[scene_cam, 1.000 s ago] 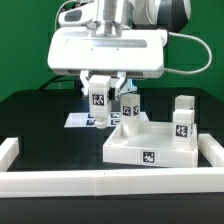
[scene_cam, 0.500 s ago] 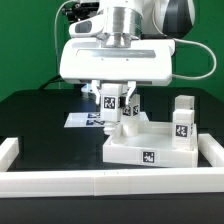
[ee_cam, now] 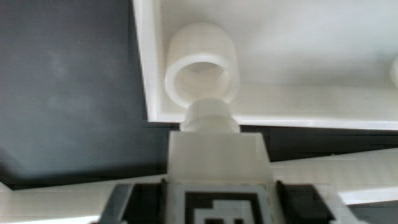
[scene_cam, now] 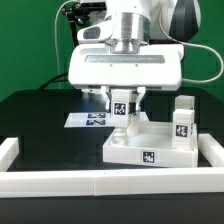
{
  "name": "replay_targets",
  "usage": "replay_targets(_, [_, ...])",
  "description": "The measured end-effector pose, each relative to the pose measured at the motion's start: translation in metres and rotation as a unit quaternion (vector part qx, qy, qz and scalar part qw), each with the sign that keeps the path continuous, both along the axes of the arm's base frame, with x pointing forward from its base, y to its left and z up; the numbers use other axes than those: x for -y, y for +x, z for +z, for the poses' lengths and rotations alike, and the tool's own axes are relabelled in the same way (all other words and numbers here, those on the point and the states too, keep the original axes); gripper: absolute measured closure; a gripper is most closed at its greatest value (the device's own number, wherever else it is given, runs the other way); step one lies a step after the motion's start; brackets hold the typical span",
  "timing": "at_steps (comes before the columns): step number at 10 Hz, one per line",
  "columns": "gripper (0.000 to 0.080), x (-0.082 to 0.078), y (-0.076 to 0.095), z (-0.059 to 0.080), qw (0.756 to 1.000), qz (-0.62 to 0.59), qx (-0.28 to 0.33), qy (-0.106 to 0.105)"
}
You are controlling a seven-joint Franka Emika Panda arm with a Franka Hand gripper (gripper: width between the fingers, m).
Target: Assemble square table
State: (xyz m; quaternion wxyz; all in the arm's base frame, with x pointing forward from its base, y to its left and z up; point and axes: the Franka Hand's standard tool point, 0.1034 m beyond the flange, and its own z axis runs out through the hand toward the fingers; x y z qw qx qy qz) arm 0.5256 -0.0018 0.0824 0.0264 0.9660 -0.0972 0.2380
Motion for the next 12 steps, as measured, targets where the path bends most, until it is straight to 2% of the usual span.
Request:
replay_targets(9, [0.0511, 0.0092, -0.0057, -0.0028, 1.000, -0.008, -0.004, -0.001])
replay_targets(12, [0.0511, 0.0051, -0.0078, -0.0088, 1.000, -0.004, -0.009, -0.002])
